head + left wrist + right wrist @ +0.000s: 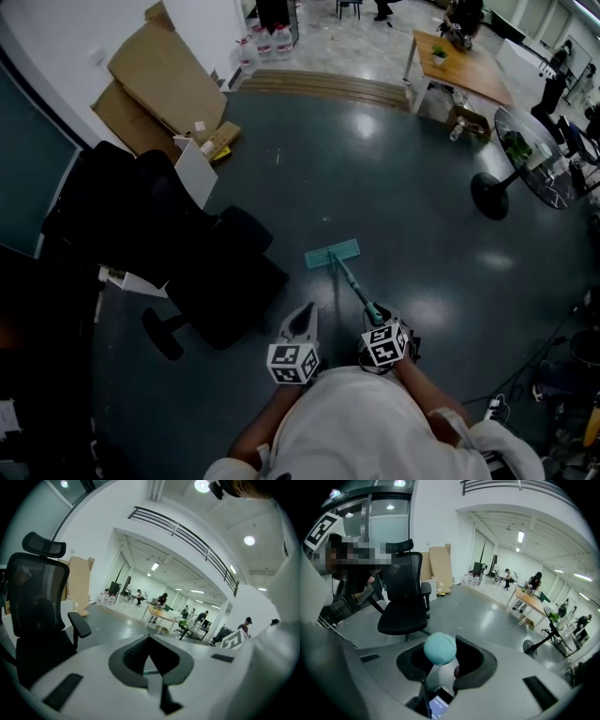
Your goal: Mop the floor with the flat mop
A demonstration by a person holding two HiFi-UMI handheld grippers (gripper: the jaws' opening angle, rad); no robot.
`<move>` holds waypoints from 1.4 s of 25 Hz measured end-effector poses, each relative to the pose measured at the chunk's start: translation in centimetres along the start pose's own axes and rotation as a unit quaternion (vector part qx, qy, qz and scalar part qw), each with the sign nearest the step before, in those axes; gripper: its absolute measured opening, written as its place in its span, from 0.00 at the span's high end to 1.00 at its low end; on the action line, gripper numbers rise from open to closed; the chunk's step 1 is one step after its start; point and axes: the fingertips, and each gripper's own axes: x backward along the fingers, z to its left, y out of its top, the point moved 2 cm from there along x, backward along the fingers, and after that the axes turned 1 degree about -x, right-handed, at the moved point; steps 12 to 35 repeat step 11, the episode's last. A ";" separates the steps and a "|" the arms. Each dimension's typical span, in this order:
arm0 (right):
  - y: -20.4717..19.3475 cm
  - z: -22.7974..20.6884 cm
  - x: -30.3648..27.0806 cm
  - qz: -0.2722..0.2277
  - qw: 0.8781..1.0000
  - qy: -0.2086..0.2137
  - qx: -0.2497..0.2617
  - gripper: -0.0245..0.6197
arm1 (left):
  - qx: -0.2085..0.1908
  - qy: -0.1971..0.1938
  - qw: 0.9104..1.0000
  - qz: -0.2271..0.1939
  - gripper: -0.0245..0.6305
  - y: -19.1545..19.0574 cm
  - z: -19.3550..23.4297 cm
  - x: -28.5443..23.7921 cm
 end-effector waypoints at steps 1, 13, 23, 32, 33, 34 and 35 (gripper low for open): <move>0.1 0.0 0.0 -0.001 1.000 0.000 0.000 0.79 | -0.001 -0.001 1.000 0.000 0.95 0.0 0.0 0.0; -0.2 0.3 0.2 0.000 1.000 0.005 0.002 0.79 | 0.003 0.007 1.000 0.004 0.96 -0.3 -0.1 0.5; -0.2 0.3 0.2 0.000 1.000 0.005 0.002 0.79 | 0.003 0.007 1.000 0.004 0.96 -0.3 -0.1 0.5; -0.2 0.3 0.2 0.000 1.000 0.005 0.002 0.79 | 0.003 0.007 1.000 0.004 0.96 -0.3 -0.1 0.5; -0.2 0.3 0.2 0.000 1.000 0.005 0.002 0.79 | 0.003 0.007 1.000 0.004 0.96 -0.3 -0.1 0.5; -0.2 0.3 0.2 0.000 1.000 0.005 0.002 0.79 | 0.003 0.007 1.000 0.004 0.96 -0.3 -0.1 0.5; -0.2 0.3 0.2 0.000 1.000 0.005 0.002 0.79 | 0.003 0.007 1.000 0.004 0.96 -0.3 -0.1 0.5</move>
